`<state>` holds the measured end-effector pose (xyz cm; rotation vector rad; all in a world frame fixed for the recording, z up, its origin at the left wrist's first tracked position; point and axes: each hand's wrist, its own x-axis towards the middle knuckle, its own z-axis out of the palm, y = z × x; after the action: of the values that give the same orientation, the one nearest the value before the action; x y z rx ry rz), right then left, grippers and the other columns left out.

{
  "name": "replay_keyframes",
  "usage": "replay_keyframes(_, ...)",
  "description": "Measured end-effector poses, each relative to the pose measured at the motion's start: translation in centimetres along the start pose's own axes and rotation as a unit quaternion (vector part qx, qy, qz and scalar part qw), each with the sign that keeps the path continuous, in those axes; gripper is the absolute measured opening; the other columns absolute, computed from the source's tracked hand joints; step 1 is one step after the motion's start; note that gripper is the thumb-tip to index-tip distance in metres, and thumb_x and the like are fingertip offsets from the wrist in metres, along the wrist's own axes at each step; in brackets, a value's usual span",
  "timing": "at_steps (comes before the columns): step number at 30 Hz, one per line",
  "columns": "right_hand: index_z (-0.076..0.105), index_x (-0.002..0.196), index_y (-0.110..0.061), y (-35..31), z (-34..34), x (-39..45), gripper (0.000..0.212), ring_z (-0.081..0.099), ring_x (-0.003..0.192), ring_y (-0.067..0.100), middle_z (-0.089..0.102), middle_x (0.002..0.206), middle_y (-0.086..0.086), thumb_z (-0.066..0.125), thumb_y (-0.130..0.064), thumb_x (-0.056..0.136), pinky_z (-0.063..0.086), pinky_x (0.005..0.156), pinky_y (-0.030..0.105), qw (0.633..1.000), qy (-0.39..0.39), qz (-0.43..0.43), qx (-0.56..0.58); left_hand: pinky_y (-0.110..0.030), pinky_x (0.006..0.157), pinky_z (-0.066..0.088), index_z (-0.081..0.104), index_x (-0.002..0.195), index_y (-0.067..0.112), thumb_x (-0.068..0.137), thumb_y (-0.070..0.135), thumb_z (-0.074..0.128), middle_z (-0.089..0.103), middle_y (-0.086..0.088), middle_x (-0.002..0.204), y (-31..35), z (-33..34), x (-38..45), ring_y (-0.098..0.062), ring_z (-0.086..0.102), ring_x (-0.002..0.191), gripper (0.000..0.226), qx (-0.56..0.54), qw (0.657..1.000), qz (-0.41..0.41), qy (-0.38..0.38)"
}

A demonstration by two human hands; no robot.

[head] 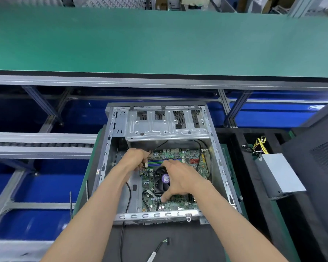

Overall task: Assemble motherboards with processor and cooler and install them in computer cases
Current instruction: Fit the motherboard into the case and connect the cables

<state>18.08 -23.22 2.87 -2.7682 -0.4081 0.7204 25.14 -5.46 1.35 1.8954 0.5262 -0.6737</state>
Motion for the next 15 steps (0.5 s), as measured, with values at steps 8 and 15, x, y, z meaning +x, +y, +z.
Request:
replay_keyframes(8, 0.043, 0.144, -0.022, -0.8, -1.4, 0.8, 0.043, 0.061, 0.107, 0.024, 0.05, 0.137, -0.003, 0.05, -0.035, 0.105, 0.05, 0.085, 0.042, 0.975, 0.192, -0.059, 0.09, -0.028, 0.078, 0.057, 0.075, 0.094, 0.015, 0.087, -0.004, 0.069, 0.073, -0.004, 0.092, -2.7, -1.5, -1.6, -0.016, 0.068, 0.084, 0.021, -0.124, 0.982, 0.096, 0.11)
replay_keyframes(15, 0.045, 0.147, -0.017, -2.3, -1.1, 5.3, 0.041, 0.058, 0.119, 0.03, 0.053, 0.144, 0.005, 0.049, -0.018, 0.106, 0.049, 0.095, 0.044, 0.984, 0.142, -0.105, 0.031, -0.022, 0.07, 0.054, 0.073, 0.085, 0.015, 0.082, -0.005, 0.076, 0.075, -0.005, 0.084, -2.7, -1.1, -1.5, -0.014, 0.071, 0.08, 0.021, -0.125, 0.979, 0.11, 0.12)
